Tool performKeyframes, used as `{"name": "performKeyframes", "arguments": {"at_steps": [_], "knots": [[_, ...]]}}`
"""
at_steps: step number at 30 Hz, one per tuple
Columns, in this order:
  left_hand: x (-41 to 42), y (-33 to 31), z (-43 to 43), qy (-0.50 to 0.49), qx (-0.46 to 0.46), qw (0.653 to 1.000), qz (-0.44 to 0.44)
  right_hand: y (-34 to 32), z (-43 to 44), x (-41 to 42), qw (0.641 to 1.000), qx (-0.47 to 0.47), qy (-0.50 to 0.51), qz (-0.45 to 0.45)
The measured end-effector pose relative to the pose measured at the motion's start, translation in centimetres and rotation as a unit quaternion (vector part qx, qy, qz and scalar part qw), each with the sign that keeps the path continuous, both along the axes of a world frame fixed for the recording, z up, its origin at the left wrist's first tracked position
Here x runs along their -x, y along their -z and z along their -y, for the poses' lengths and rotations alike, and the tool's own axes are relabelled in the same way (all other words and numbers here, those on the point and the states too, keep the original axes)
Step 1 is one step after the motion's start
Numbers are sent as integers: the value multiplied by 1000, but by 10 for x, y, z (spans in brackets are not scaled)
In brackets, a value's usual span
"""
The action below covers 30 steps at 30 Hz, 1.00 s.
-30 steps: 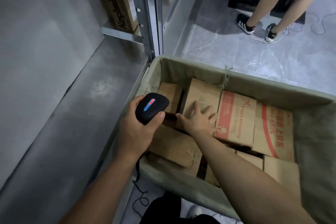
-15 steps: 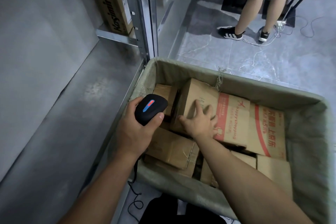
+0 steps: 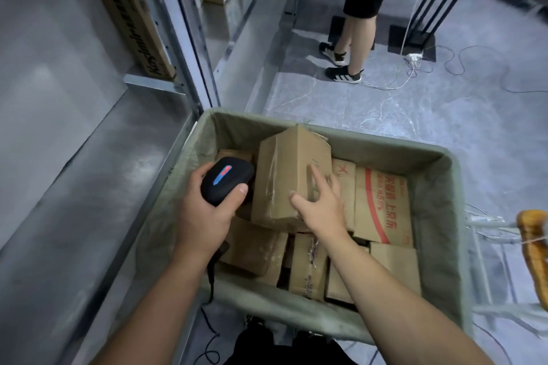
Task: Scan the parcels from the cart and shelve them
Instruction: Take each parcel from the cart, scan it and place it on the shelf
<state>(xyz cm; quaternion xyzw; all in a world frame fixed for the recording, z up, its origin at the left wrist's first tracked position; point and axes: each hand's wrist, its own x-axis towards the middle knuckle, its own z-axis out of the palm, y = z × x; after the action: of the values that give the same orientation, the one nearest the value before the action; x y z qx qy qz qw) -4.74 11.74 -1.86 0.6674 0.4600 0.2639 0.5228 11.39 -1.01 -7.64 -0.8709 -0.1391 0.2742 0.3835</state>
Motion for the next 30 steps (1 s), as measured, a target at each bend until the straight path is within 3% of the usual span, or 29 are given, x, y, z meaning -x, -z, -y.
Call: {"name": "performKeyframes", "arguments": {"at_steps": [7,17,24,30], "knots": [[-21,-6,38,5,-17,1000,6,3,65,-27,986,-149,18,-79],[-23,-11,63,-7,-29,999,11,8,113,-53,983,-134,25,-125],[-21,-18,68,-7,-28,999,14,-12,91,-43,999,-8,-28,32],[-13,-21,58,-8,-23,999,21,-23,52,-26,966,177,-114,153]]}}
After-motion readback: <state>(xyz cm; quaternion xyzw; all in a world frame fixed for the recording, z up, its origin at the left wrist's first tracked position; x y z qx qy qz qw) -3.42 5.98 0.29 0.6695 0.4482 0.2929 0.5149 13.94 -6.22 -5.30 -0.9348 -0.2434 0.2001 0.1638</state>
